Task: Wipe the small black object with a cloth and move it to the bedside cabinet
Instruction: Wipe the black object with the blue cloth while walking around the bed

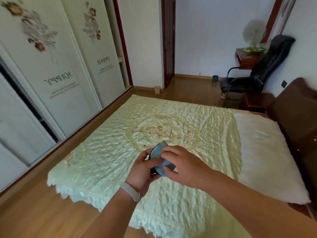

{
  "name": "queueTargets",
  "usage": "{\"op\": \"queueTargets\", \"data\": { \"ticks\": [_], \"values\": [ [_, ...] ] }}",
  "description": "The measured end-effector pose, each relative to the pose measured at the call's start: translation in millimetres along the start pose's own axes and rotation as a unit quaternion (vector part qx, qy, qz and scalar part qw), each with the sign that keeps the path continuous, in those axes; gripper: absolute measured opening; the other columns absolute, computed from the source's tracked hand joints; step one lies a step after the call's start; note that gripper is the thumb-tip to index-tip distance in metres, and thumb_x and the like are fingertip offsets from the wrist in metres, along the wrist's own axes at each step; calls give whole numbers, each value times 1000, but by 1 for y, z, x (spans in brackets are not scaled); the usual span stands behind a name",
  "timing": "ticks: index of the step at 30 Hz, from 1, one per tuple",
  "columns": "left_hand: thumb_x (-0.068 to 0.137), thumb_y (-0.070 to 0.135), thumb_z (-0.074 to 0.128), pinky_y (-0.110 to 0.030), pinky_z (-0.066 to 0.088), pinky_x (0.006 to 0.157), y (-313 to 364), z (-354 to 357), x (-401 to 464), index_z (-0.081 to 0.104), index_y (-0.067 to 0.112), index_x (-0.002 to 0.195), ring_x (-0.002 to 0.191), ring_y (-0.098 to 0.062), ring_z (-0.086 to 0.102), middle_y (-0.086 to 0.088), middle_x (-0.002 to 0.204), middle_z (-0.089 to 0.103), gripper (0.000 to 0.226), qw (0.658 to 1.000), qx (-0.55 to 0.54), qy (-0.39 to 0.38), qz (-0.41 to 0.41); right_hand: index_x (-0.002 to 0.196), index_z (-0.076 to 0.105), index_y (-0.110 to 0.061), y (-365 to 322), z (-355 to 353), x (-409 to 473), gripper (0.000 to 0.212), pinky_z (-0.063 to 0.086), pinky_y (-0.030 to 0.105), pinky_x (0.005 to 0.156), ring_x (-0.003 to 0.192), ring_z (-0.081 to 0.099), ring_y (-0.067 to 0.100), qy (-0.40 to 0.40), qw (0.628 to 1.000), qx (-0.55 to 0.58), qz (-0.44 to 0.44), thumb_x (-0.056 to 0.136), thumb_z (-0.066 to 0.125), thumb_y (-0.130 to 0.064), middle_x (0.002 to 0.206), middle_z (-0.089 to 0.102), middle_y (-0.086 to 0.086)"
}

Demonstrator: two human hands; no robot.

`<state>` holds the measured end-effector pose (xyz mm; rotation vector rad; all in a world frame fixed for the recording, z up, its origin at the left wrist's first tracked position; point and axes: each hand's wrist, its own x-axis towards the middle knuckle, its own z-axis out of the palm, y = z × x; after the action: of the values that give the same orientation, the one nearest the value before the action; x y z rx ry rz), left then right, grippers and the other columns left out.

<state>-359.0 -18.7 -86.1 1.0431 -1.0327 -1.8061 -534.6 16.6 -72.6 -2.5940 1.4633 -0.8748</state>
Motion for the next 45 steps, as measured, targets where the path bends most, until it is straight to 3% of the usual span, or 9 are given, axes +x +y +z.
{"op": "queueTargets", "data": {
  "ticks": [12,16,20,25,29,33,37,45],
  "values": [
    [78,-4,65,-36,59,63,36,-149,-58,62,10,117,82,-32,71,-15,92,73,41,986,-80,134,55,117,56,-16,-95,85,117,37,55,43,73,108,52,22,-65,988,64,-127,82,55,-29,126,53,1],
    [69,1,71,-41,59,70,45,-188,-71,66,11,112,85,-35,71,-17,93,74,45,975,-91,191,64,118,54,-20,-116,120,150,38,55,42,76,110,53,23,-82,976,103,-176,81,54,-31,127,53,0],
    [74,-6,69,-37,60,62,56,-225,-73,67,12,106,78,-32,72,-15,87,74,36,960,-99,251,77,117,54,-19,-129,153,188,38,55,40,75,109,52,21,-92,962,143,-213,80,60,-27,124,54,-1],
    [75,-5,67,-52,54,86,80,-253,-58,63,8,113,85,-38,69,-19,92,74,41,945,-94,302,83,112,56,-19,-132,179,243,32,53,39,71,105,50,16,-124,945,165,-253,83,59,-29,116,53,-6],
    [66,2,72,-46,59,78,98,-271,-40,65,14,111,84,-35,71,-16,92,76,47,937,-86,323,99,108,57,-16,-127,194,284,29,52,41,70,102,50,18,-127,936,183,-274,82,61,-30,113,54,-3],
    [65,1,72,-43,61,74,101,-292,-33,64,14,114,84,-31,72,-15,94,76,52,909,-114,386,111,100,57,-14,-138,220,320,24,51,40,70,99,48,17,-152,915,183,-325,83,60,-31,107,53,-2],
    [65,1,73,-39,59,70,103,-319,-45,65,12,115,84,-30,73,-14,95,76,52,879,-136,441,121,103,60,-11,-167,248,340,27,51,43,70,100,50,23,-154,895,222,-356,82,63,-28,108,56,2],
    [64,0,74,-38,58,67,117,-403,-85,66,11,116,87,-32,72,-18,102,73,54,855,-157,476,134,105,60,-13,-244,312,383,30,52,41,73,101,49,20,-178,865,262,-389,81,60,-30,112,57,1]
  ]
}}
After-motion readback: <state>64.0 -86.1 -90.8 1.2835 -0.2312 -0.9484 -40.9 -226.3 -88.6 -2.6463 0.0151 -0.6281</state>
